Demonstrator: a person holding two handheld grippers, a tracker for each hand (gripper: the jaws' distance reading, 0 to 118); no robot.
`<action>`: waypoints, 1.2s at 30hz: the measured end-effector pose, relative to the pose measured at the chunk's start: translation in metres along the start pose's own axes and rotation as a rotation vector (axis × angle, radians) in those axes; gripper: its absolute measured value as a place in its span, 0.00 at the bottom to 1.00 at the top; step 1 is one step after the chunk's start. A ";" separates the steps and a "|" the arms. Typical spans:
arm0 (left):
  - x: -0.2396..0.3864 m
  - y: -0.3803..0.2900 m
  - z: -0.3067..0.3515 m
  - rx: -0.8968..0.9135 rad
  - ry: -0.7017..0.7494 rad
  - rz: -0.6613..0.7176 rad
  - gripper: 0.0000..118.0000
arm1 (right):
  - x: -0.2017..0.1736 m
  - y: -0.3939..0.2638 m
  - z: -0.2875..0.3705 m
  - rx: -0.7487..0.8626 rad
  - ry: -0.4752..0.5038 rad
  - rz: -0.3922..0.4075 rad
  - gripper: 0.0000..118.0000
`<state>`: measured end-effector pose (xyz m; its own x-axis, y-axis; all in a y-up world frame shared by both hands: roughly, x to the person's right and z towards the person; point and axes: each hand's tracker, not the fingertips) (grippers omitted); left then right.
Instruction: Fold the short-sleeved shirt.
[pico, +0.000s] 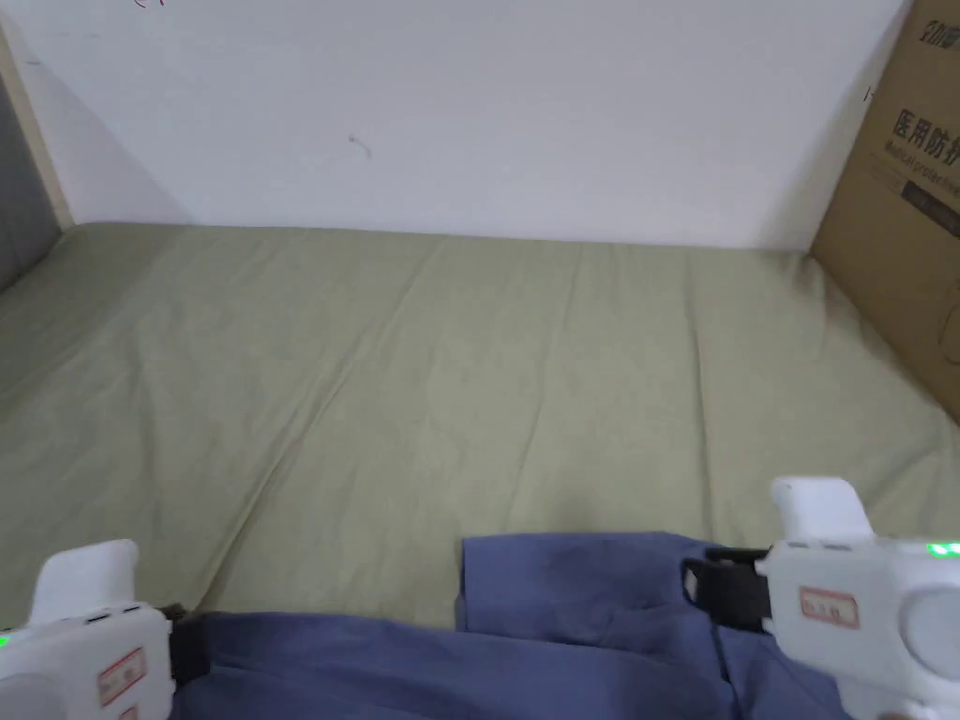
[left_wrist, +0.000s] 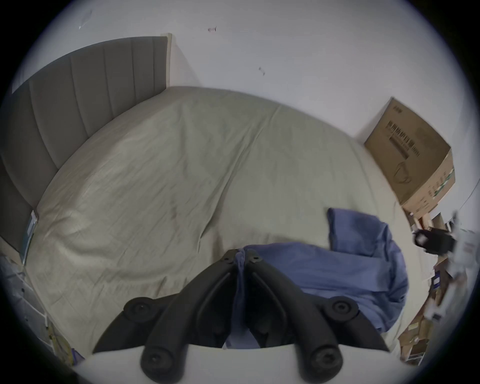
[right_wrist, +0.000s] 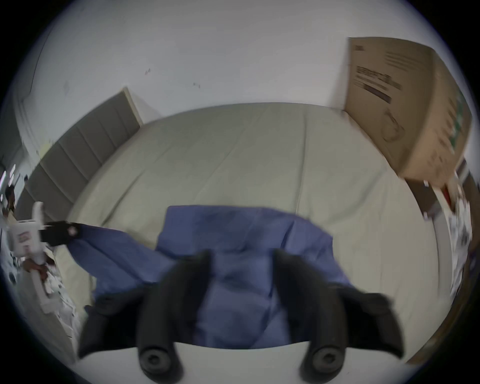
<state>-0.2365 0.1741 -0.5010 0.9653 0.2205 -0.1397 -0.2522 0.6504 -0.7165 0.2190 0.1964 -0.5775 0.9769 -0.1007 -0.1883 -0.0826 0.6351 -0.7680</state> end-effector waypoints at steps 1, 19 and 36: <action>-0.002 0.001 0.004 0.010 -0.012 0.014 0.02 | 0.009 0.016 -0.019 -0.038 0.002 0.020 0.68; -0.007 0.000 -0.021 -0.061 0.005 0.076 0.02 | -0.002 0.080 -0.192 -0.474 -0.068 0.254 0.14; 0.012 0.112 0.065 0.192 0.067 -0.043 0.02 | 0.075 0.174 0.049 -0.013 -0.077 -0.128 0.06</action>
<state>-0.2573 0.2965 -0.5388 0.9762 0.1451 -0.1613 -0.2127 0.7862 -0.5802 0.2878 0.3363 -0.6955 0.9918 -0.1208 -0.0410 0.0417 0.6106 -0.7908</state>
